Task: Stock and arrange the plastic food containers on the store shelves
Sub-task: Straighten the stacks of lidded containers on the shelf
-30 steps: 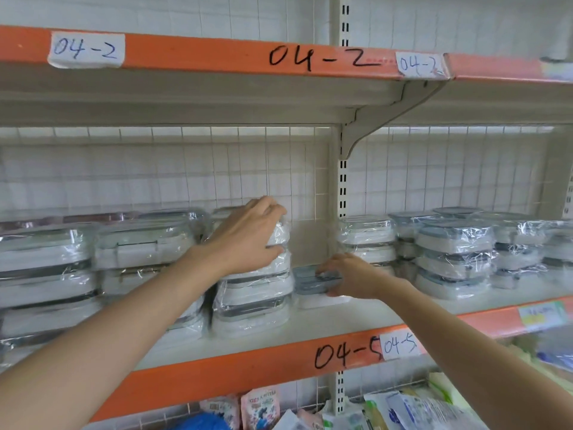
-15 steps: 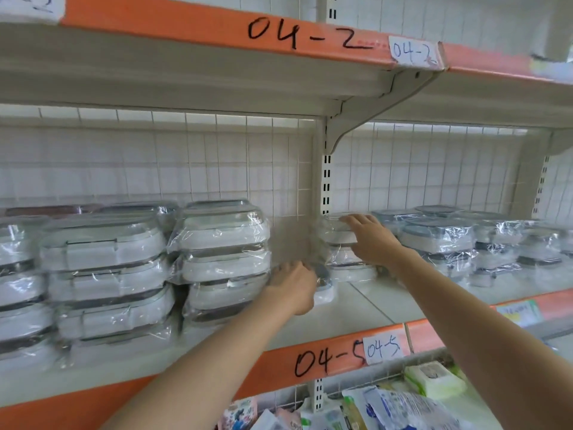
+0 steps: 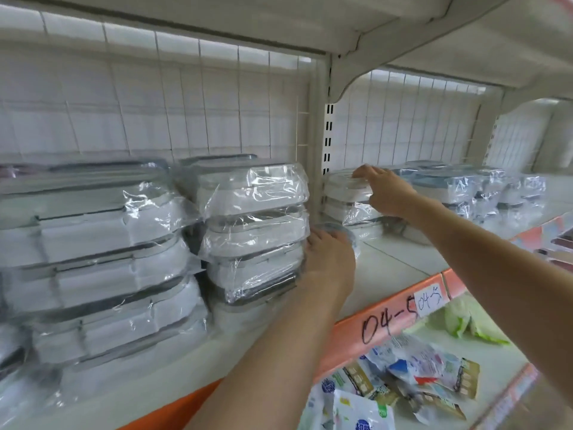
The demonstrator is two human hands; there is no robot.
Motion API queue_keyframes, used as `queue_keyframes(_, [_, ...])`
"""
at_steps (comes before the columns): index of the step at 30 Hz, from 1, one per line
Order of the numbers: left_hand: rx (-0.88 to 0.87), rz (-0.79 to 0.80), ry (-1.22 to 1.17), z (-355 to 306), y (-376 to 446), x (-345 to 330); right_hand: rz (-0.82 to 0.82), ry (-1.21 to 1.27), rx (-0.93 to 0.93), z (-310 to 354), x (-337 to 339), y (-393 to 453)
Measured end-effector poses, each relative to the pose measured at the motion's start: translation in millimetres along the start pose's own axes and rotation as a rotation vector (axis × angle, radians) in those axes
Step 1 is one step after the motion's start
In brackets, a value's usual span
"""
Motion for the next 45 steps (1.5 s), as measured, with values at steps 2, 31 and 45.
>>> queue_keyframes(2, [0.002, -0.043, -0.092, 1, -3, 1, 0.005, -0.012, 0.003, 0, -1, -6])
queue_keyframes(31, [0.443, 0.047, 0.041, 7, 40, 0, 0.186, -0.112, 0.488, -15, 0, 50])
queue_keyframes(45, [0.697, -0.02, -0.122, 26, 63, -33, 0.151, -0.191, 0.577, -20, -4, 45])
Point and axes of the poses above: each hand's wrist, its own y-axis towards the middle knuckle, its own x-axis out of the back of the hand, z = x × y, the point moved 6 cm from there along y, towards the middle knuckle, and after that the axes turned 10 degrees about -x, right-handed, at the moved point
